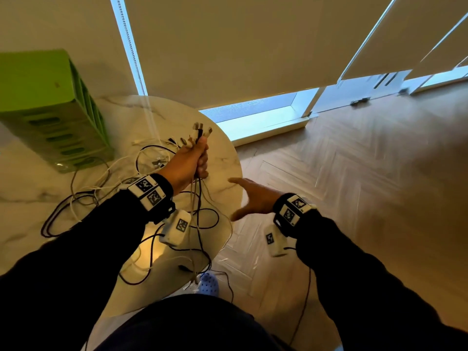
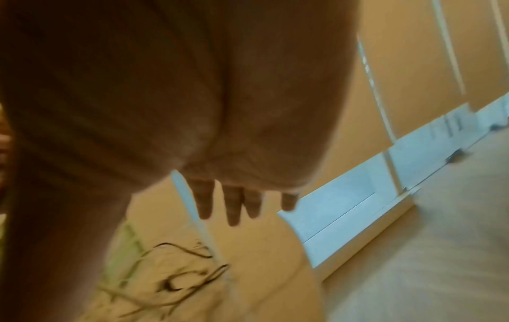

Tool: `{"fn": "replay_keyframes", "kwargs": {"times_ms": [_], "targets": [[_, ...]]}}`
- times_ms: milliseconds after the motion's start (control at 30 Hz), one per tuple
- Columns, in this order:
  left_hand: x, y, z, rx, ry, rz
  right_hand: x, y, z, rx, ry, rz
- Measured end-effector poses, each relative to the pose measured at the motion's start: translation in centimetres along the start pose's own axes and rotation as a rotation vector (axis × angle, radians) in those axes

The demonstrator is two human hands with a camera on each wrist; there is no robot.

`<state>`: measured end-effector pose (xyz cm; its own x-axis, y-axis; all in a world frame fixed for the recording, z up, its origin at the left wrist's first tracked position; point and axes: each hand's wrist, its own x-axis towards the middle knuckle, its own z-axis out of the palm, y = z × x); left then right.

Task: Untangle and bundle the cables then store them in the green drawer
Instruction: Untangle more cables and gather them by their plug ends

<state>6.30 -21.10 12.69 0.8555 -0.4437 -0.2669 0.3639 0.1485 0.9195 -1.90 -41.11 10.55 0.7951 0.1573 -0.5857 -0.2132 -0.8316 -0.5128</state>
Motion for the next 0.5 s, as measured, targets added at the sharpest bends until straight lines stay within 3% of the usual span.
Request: {"fn": "replay_keyframes", "kwargs": {"times_ms": [167, 333, 433, 500], "targets": [[-1.0, 1.7, -0.4, 0.028, -0.156, -0.069, 2.6, -7.3, 3.4, 0.437, -0.102, -0.242], [-2.4, 4.4, -4.0, -0.027, -0.15, -0.18, 3.1, -6.9, 4.1, 0.658, -0.407, -0.17], [-3.1, 5.3, -6.5, -0.105, -0.137, -0.203, 3.6, -4.8, 2.3, 0.506, -0.434, -0.066], [-3.4, 6.0, -7.6, -0.142, -0.115, -0.18, 4.1, -3.8, 0.9, 0.212, -0.368, 0.033]]}}
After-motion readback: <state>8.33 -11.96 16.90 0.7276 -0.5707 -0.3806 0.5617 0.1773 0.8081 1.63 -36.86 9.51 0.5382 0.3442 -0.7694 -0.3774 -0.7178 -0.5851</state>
